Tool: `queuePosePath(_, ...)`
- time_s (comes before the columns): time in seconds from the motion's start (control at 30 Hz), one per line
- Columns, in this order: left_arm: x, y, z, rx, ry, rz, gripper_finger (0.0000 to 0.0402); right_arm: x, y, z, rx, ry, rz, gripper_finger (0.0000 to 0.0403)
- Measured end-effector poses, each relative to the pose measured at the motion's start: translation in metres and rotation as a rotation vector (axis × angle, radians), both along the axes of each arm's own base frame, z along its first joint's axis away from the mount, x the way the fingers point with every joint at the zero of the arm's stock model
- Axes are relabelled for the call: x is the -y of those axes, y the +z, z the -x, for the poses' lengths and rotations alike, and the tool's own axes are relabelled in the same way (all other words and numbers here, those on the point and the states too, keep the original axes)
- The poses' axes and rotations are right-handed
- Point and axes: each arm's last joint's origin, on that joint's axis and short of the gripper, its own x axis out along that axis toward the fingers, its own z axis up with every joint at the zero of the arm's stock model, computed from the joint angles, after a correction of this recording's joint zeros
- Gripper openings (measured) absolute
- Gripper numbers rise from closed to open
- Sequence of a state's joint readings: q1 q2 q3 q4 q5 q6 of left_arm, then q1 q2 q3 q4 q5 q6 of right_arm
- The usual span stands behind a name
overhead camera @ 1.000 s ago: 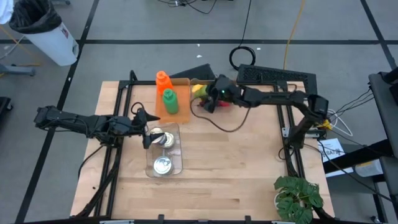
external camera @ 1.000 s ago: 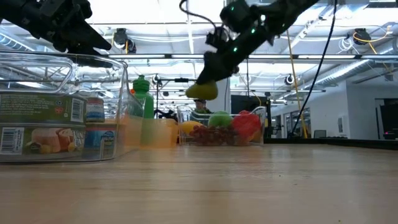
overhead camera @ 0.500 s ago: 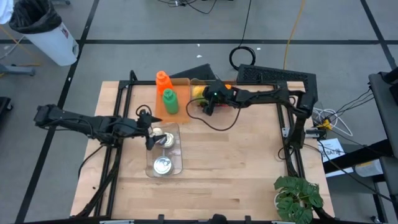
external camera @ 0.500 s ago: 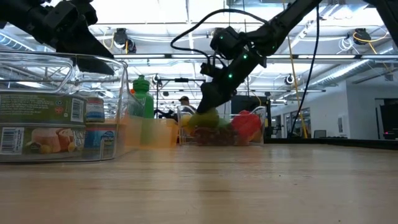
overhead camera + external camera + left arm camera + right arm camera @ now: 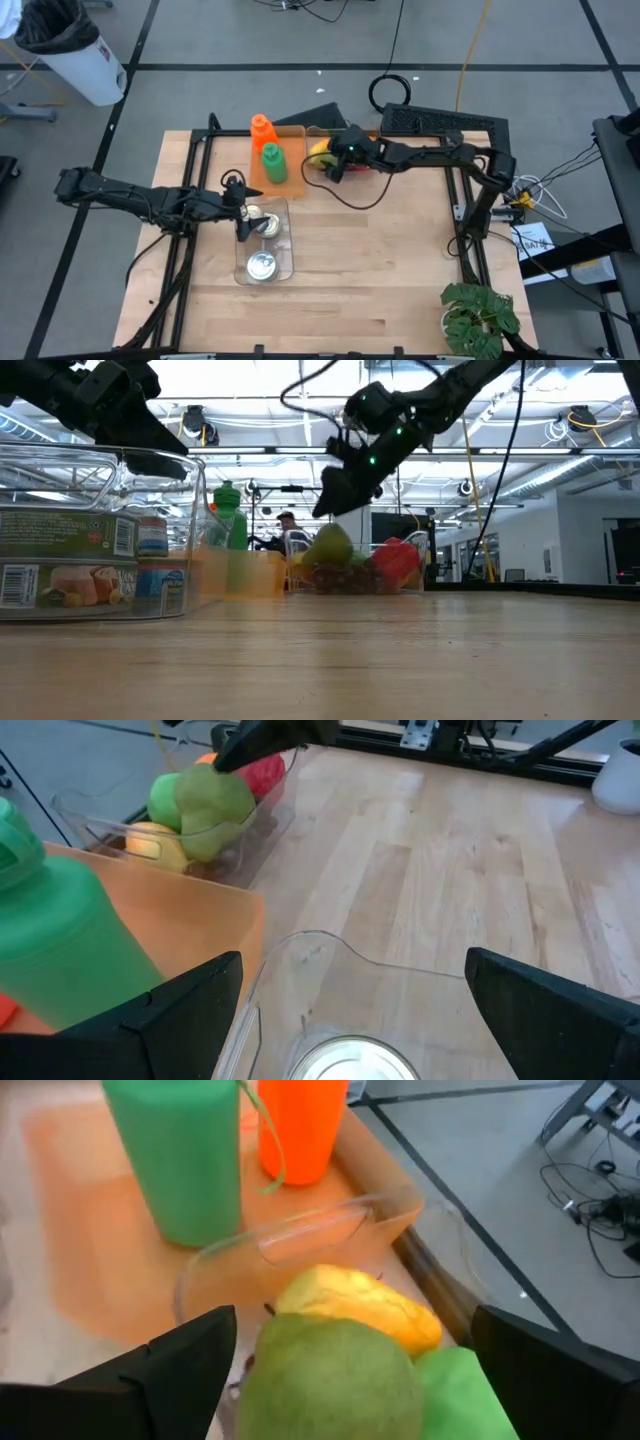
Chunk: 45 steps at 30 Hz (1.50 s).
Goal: Pick & Place Food Item
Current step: Return to Home Position
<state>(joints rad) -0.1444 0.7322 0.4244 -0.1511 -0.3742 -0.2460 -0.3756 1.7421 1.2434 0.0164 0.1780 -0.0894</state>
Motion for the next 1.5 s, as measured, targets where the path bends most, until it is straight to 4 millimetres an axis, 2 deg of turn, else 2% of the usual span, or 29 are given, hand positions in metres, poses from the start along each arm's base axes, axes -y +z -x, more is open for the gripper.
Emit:
queuePosePath(0.1,0.0,0.0,0.0,0.001,0.0,0.0,0.0397,-0.001,0.009,0.002,0.039,-0.01,0.006,0.039)
queuePosePath(0.23,0.0,0.001,0.0,0.012,-0.001,0.0,0.0397,-0.001,0.011,0.008,0.005,-0.042,-0.004,0.0388)
queuePosePath(0.37,0.001,0.012,0.004,0.019,-0.044,0.024,0.0397,-0.01,0.046,0.023,0.079,-0.031,0.029,0.0385)
queuePosePath(0.5,0.0,0.041,0.024,-0.015,-0.119,0.032,0.0397,-0.029,0.077,0.056,0.03,-0.005,0.021,0.0388)
queuePosePath(0.63,-0.005,0.072,0.053,-0.049,-0.109,-0.042,0.0397,-0.05,0.109,0.106,-0.022,0.004,0.008,0.0387)
queuePosePath(0.73,-0.01,0.085,0.073,-0.068,-0.1,-0.143,0.0397,-0.063,0.119,0.144,-0.012,-0.028,-0.037,0.0385)
queuePosePath(0.83,-0.012,0.078,0.084,-0.07,-0.091,-0.135,0.0397,-0.076,0.108,0.18,0.042,-0.068,-0.081,0.0386)
queuePosePath(0.93,-0.011,0.071,0.082,0.017,-0.084,-0.12,0.0397,-0.088,0.077,0.21,0.11,-0.106,-0.146,0.0388)
queuePosePath(1.0,-0.01,0.065,0.074,0.127,-0.074,-0.08,0.0397,-0.095,0.054,0.221,0.193,-0.081,-0.201,0.0388)
queuePosePath(1.13,-0.005,0.052,0.057,0.311,-0.155,-0.084,0.0397,-0.106,0.019,0.226,0.419,0.083,-0.198,0.0389)
queuePosePath(1.2,-0.003,0.037,0.051,0.307,-0.196,-0.111,0.0397,-0.11,0.005,0.226,0.514,0.157,-0.158,0.0389)
queuePosePath(1.33,-0.003,0.014,0.045,0.333,-0.17,-0.103,0.0397,-0.114,-0.021,0.227,0.638,0.207,-0.087,0.0389)
queuePosePath(1.4,-0.003,0.003,0.044,0.352,-0.166,-0.095,0.0397,-0.114,-0.027,0.228,0.655,0.217,-0.054,0.0387)
queuePosePath(1.5,-0.003,-0.012,0.045,0.379,-0.161,-0.081,0.0397,-0.115,-0.022,0.234,0.696,0.229,-0.021,0.0385)
